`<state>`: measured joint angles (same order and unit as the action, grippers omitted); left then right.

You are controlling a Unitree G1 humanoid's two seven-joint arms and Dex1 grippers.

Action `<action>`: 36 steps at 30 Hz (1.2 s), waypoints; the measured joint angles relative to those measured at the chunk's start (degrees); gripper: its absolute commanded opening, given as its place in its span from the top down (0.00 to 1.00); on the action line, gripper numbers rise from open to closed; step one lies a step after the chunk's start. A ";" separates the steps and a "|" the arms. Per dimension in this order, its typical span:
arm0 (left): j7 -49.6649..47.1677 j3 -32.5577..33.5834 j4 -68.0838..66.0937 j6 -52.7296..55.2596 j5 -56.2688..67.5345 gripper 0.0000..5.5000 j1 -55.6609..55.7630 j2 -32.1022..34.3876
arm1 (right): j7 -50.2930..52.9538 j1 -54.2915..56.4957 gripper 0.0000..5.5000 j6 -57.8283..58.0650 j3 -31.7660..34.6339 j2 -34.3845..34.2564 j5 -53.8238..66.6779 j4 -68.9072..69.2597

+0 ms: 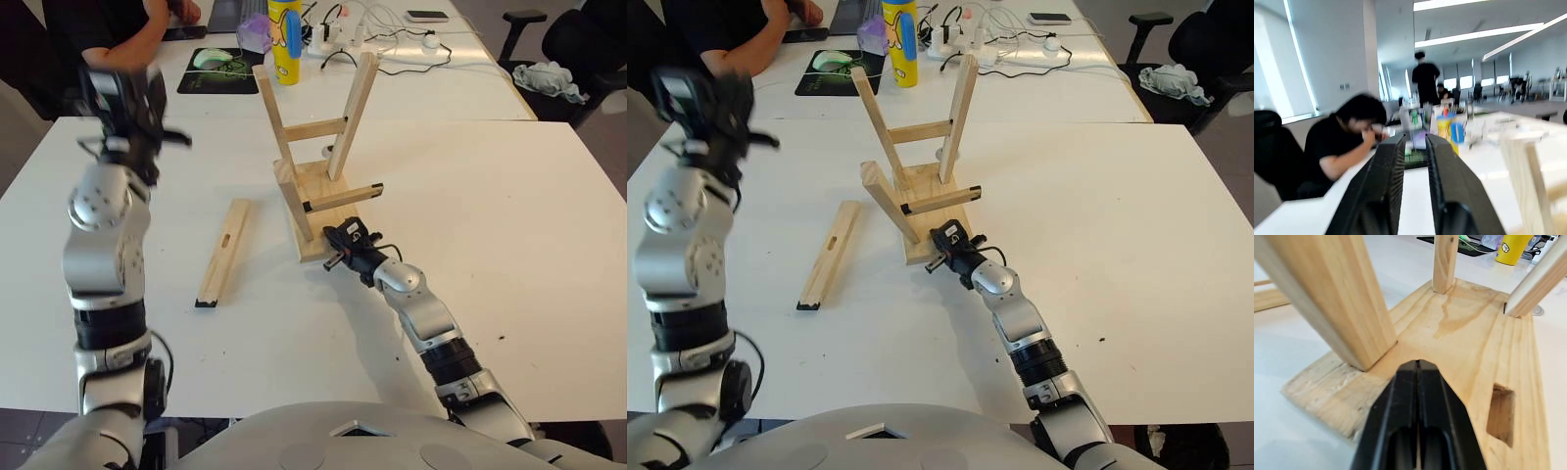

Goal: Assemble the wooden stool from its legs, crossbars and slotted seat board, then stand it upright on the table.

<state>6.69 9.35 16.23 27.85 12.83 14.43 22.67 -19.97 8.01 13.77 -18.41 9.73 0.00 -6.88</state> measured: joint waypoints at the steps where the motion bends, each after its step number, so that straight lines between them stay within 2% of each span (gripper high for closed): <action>1: 0.28 -1.07 0.63 2.02 0.05 0.72 -5.13 -0.80 | 0.09 -0.33 1.00 -0.01 0.06 0.00 0.10 0.41; 8: 0.11 -5.60 1.07 8.20 1.28 0.54 -18.48 -8.06 | 0.51 -1.63 1.00 -0.01 0.10 0.01 0.17 1.22; 12: -0.04 -5.87 2.39 11.17 1.25 0.43 -20.50 -8.29 | 0.60 -1.87 1.00 -0.01 0.05 0.03 0.17 1.44; 21: 2.35 -8.21 2.81 19.81 0.52 0.43 -20.03 -5.85 | 1.39 -3.43 1.00 -0.01 -0.01 -0.16 0.19 2.77; 24: 2.48 -8.32 2.48 20.45 -0.09 0.50 -19.45 -5.39 | 1.75 -3.77 1.00 -0.06 0.05 -0.41 0.25 3.03; 27: 2.68 -8.26 1.31 19.84 -0.74 0.60 -18.72 -4.88 | 1.39 -7.12 1.00 -0.75 0.41 -0.45 1.69 5.64; 29: 3.00 -8.15 -0.11 18.47 -1.22 0.62 -18.14 -4.39 | 0.04 -10.63 1.00 -0.84 1.26 -0.41 3.86 8.99; 32: 3.19 -7.53 -3.40 15.22 -2.26 0.62 -16.59 -4.21 | -0.62 -13.96 1.00 0.20 3.11 0.35 5.75 12.73; 36: 2.25 -4.07 -8.08 10.14 -2.29 0.62 -13.19 -4.89 | 0.89 -13.79 1.00 -0.49 9.45 1.73 6.20 14.44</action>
<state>8.95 5.28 8.15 37.98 10.54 1.25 17.78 -19.08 -5.78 13.27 -8.96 11.46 6.20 7.57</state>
